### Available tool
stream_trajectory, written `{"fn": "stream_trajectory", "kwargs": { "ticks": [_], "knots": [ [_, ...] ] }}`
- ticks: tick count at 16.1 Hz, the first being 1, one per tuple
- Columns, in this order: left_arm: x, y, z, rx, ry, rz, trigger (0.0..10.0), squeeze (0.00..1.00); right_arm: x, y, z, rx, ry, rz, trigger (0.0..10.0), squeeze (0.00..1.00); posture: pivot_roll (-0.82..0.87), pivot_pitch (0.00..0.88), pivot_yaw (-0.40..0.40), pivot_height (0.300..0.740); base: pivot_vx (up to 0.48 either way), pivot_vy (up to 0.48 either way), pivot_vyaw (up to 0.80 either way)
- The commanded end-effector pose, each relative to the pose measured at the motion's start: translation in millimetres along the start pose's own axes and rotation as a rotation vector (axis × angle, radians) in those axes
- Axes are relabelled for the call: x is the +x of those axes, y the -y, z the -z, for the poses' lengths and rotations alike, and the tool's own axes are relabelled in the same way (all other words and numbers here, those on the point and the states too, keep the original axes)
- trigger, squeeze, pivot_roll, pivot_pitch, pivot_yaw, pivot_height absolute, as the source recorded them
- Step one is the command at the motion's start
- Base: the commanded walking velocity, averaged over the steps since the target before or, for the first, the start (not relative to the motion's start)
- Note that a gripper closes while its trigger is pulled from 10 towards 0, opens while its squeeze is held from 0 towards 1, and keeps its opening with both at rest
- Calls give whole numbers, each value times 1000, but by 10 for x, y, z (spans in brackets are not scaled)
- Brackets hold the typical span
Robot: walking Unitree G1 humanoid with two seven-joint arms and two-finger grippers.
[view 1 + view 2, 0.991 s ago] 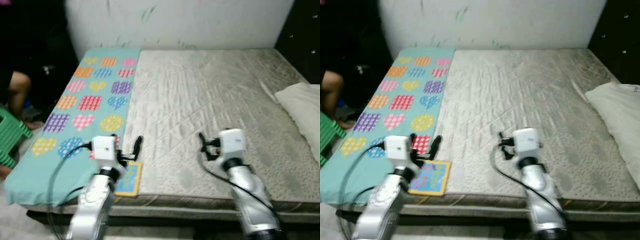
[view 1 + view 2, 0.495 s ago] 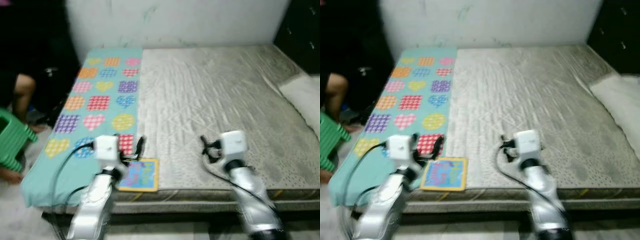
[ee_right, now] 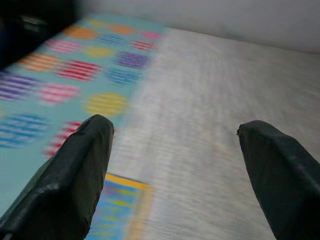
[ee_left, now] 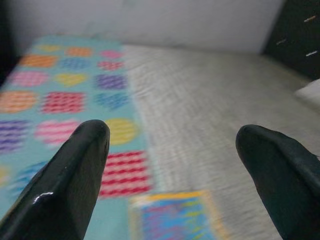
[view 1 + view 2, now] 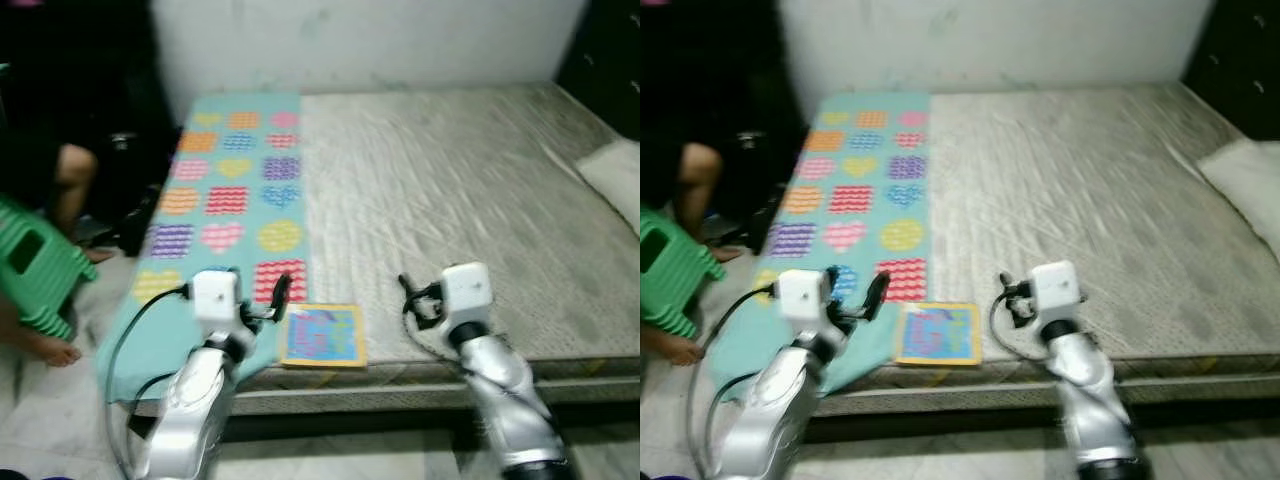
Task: Clean up the room
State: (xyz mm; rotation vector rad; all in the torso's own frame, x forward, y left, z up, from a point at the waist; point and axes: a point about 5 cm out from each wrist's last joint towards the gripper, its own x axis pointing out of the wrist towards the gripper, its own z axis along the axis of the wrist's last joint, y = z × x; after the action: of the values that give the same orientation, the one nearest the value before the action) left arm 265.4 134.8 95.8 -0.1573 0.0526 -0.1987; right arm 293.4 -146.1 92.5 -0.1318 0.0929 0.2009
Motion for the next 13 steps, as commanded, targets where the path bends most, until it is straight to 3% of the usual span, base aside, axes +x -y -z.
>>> {"fn": "stream_trajectory", "kwargs": {
  "ticks": [1,6,13],
  "knots": [
    [12,-6,-39,4,19,-8,10000,0,-6,12,-10,-4,0,-10,10000,0,-141,57,49,740,0,0,0],
    [3,29,-61,3,36,29,10000,0,-19,4,7,0,-9,-21,10000,0,-144,62,52,740,0,0,0],
    [-4,38,-61,1,38,33,10000,0,-22,-6,23,-1,-20,-34,10000,0,-143,65,50,740,276,0,0]
  ]
}}
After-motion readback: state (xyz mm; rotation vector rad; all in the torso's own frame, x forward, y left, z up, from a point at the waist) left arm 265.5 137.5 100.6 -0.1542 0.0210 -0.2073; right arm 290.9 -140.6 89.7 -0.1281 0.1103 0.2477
